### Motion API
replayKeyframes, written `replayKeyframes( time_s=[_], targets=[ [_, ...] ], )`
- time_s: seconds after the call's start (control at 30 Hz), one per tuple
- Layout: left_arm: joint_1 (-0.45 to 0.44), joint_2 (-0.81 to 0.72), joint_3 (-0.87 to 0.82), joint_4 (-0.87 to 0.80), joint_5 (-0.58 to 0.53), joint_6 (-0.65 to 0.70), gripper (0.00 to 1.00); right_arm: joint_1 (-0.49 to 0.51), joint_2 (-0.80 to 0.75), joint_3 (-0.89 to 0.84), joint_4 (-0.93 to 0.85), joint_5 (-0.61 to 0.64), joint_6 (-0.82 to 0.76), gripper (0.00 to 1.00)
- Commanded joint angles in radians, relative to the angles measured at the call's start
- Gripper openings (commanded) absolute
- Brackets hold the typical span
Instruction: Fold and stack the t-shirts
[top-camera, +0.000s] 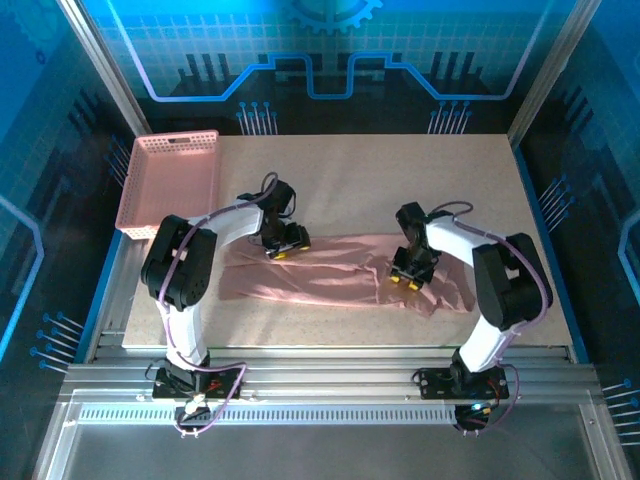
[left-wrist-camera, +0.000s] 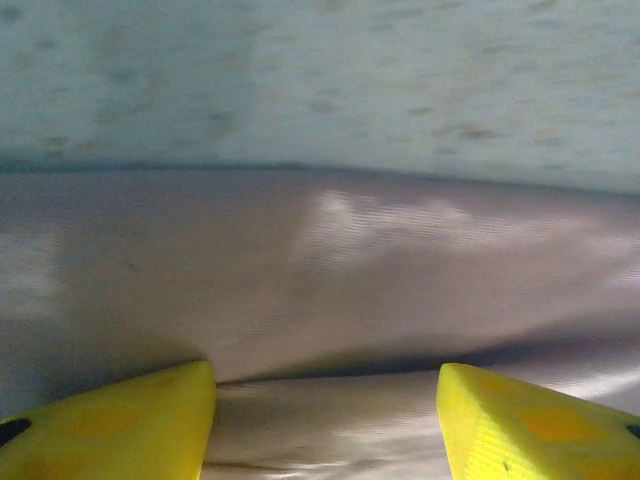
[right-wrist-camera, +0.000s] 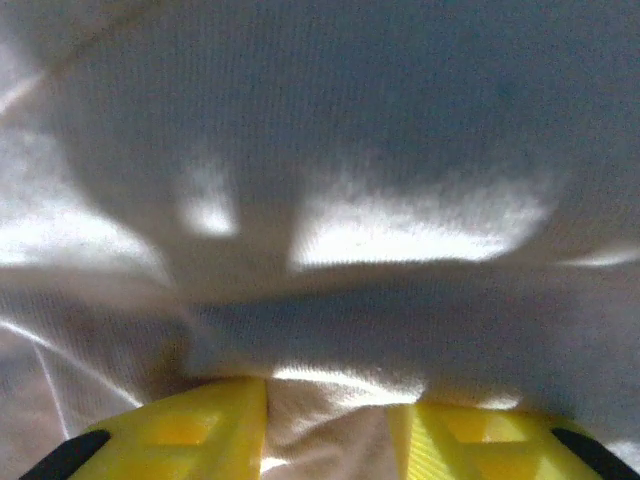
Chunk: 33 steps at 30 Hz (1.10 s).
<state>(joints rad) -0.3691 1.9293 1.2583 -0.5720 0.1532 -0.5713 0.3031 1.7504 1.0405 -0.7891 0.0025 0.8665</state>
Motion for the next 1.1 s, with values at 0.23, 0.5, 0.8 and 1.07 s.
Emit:
replayKeyframes(
  time_s=[0.23, 0.5, 0.8, 1.07],
  targets=[
    [0.001, -0.09, -0.191, -0.096, -0.217, 0.004, 0.61, 0.014, 0.408, 0.575, -0.123, 0.19, 0.031, 0.49],
    [-0.002, -0.179, -0.265, -0.073, 0.013, -0.11, 0.64, 0.046, 0.975, 1.516, -0.285, -0.046, -0.073, 0.53],
    [-0.007, -0.252, -0.389, -0.02, 0.153, -0.147, 0.67, 0.148, 0.835, 1.457, -0.072, -0.097, -0.185, 0.78],
    [-0.05, -0.117, -0.388, 0.204, 0.297, -0.231, 0.66, 0.203, 0.394, 0.911, -0.035, 0.064, -0.211, 0.86]
  ],
)
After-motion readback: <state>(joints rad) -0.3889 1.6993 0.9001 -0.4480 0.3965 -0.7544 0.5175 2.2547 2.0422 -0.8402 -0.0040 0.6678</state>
